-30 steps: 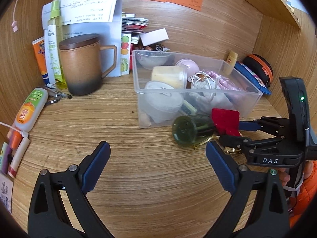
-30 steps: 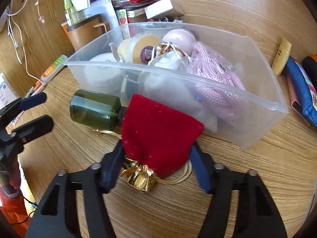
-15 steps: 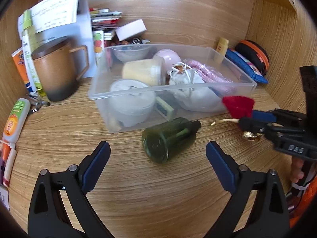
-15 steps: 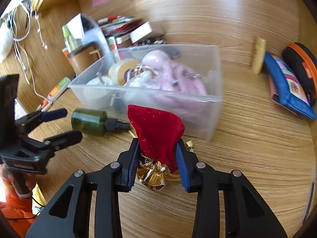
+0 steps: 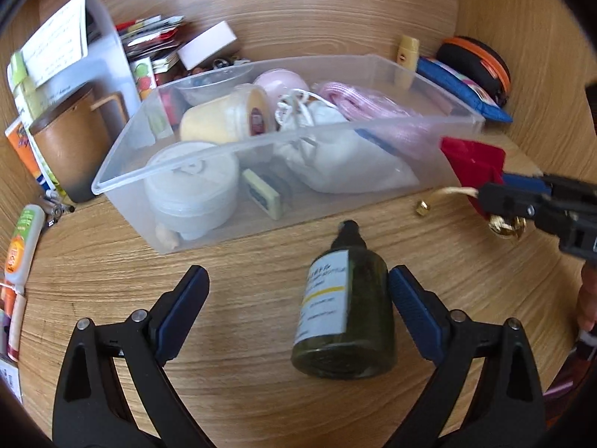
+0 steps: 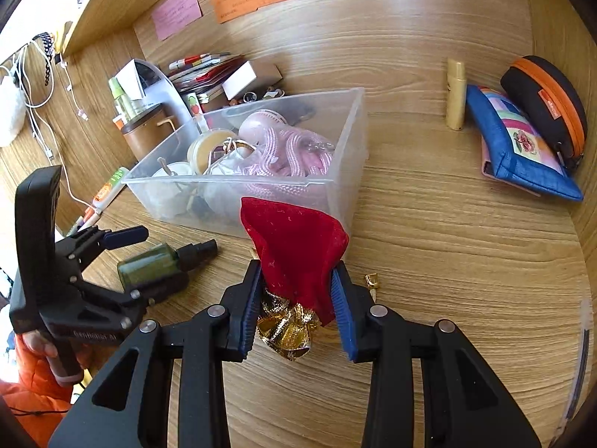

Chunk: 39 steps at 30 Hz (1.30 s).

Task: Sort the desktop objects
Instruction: 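Close the left tool on the green bottle while the right tool lifts the red pouch, then carry the green bottle with the left tool while the right tool carries the red pouch over the box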

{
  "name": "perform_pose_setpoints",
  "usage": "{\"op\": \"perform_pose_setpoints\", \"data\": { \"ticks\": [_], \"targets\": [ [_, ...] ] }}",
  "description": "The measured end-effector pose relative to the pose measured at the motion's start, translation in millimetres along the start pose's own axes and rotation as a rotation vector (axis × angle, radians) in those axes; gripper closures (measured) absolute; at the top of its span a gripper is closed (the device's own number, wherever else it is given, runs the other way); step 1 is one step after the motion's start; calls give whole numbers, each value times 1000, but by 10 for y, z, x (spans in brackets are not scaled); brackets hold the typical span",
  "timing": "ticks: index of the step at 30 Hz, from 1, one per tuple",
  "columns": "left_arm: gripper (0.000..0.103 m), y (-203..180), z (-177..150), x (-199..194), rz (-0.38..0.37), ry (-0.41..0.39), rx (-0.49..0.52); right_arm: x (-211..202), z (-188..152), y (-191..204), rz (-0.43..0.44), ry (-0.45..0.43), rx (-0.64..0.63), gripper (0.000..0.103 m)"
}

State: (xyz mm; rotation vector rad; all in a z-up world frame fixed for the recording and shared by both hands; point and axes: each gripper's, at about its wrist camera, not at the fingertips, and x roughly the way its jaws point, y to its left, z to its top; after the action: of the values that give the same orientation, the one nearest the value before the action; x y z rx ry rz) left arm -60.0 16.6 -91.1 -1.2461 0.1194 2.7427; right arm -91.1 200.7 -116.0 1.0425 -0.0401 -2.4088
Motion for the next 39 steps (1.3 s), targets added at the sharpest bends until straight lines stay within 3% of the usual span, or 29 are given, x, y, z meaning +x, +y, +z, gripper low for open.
{"op": "perform_pose_setpoints", "data": {
  "ticks": [7, 16, 28, 39],
  "targets": [
    [42, -92, -3, 70, -52, 33, -1, -23, -3, 73, 17, -8, -13, 70],
    [62, -131, -5, 7, -78, 5, -2, -181, 0, 153, 5, -42, -26, 70],
    [62, 30, 2, -342, -35, -105, -24, -368, 81, 327, 10, -89, -50, 70],
    [62, 289, 8, -795, -51, -210, -68, -611, 173, 467, 21, -149, -68, 70]
  ]
}}
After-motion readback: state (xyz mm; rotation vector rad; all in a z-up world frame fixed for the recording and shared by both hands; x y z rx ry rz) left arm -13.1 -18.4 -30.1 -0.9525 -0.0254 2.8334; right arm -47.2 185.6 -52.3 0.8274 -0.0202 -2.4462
